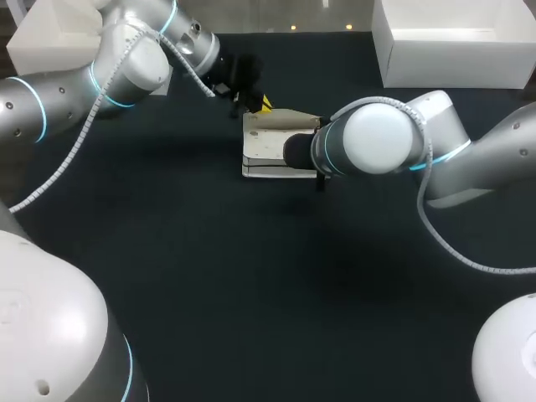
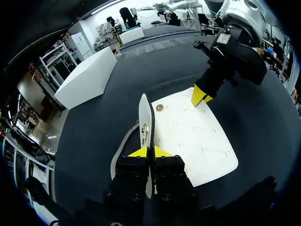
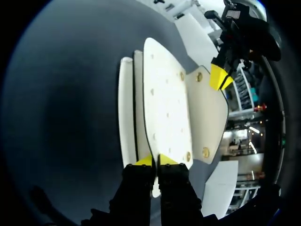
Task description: Pick up the bag, open it, inspect its contents, close it, and place it on the opposite side
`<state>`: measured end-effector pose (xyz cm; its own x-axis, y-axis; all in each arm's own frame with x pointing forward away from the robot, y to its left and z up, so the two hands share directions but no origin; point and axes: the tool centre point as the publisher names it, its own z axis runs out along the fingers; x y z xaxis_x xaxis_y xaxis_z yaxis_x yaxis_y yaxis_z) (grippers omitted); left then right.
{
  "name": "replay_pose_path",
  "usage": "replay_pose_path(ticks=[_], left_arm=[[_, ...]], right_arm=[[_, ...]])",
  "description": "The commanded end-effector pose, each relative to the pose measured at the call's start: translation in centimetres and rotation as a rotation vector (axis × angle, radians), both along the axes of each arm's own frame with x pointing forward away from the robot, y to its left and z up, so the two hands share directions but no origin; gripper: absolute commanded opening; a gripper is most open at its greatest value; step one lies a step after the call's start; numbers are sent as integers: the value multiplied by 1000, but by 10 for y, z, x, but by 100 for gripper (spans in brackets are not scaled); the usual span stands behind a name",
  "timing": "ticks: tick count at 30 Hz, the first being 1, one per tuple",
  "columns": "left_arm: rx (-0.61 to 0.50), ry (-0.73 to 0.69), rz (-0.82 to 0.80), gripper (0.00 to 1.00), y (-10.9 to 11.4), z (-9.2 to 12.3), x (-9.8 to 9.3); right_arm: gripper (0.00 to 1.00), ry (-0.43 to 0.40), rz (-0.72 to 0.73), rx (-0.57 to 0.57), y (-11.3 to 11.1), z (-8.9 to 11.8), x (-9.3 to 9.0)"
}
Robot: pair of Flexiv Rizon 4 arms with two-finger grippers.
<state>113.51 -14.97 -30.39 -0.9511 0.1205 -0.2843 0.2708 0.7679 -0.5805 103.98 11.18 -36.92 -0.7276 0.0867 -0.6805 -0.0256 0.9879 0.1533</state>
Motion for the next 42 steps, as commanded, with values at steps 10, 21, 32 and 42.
replay_pose_path(ticks=[10, 21, 32, 42], left_arm=[[24, -16, -38, 55, -1, -7, -2], [37, -59, 37, 85, -5, -29, -2], [47, -14, 67, 67, -9, -40, 20], [62, 18, 73, 48, -11, -45, 32]], right_arm=[[0, -5, 2, 4, -2, -1, -1], [0, -5, 2, 4, -2, -1, -1], [0, -5, 2, 4, -2, -1, -1], [0, -5, 2, 4, -2, -1, -1]])
